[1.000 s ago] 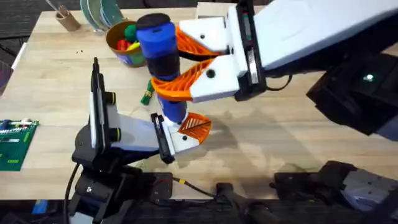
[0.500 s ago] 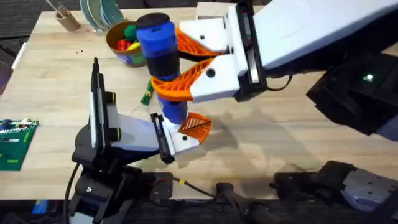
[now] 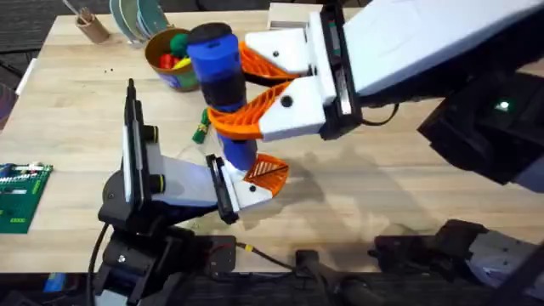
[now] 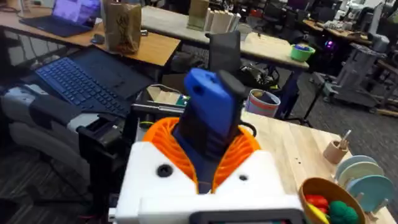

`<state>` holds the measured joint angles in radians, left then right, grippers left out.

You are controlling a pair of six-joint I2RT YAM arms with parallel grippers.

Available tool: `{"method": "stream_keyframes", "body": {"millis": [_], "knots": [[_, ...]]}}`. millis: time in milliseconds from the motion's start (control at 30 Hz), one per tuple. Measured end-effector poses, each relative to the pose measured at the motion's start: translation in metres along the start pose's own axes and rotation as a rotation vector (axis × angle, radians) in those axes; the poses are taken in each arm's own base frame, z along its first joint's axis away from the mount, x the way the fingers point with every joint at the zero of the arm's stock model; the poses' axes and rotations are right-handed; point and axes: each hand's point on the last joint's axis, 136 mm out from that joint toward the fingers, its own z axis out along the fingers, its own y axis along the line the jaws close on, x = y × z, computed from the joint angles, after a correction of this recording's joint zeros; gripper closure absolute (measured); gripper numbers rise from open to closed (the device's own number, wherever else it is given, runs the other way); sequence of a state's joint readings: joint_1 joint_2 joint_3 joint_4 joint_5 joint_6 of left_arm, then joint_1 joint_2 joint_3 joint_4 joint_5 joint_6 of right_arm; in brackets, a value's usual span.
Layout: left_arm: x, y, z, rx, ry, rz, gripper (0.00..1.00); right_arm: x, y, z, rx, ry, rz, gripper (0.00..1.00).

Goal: Pick up the gripper from the table and insert it into the empty holder that is missing its gripper. Then pick up a screw, insert it into the mounting hole, and use the screwdriver to tighten it. Finally, clean up the table by picking up the vegetable and placing it into the bucket.

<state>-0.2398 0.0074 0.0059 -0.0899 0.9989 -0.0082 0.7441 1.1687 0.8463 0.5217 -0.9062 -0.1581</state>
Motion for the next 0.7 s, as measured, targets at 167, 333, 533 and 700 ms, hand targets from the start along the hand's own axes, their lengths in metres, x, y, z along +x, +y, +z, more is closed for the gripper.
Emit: {"method": "stream_keyframes", "body": {"millis": [167,333,533,700], "knots": [[0.0001,0.0000,0.0000,0.000,0.000,-0.001,0.989,0.0032,-0.0013,0.0012,0.000,0.004,0.005,0.906],[0.0001,0.0000,0.0000,0.000,0.000,-0.001,0.989,0.0032,-0.0012,0.0012,0.000,0.004,0.006,0.906],[0.0001,0.0000,0.0000,0.000,0.000,0.000,0.989,0.0027,-0.0013,0.0012,0.000,0.002,0.005,0.906],[0.0001,0.0000,0.0000,0.000,0.000,0.000,0.989,0.0009,-0.0014,0.0011,0.000,-0.003,0.000,0.906]]}}
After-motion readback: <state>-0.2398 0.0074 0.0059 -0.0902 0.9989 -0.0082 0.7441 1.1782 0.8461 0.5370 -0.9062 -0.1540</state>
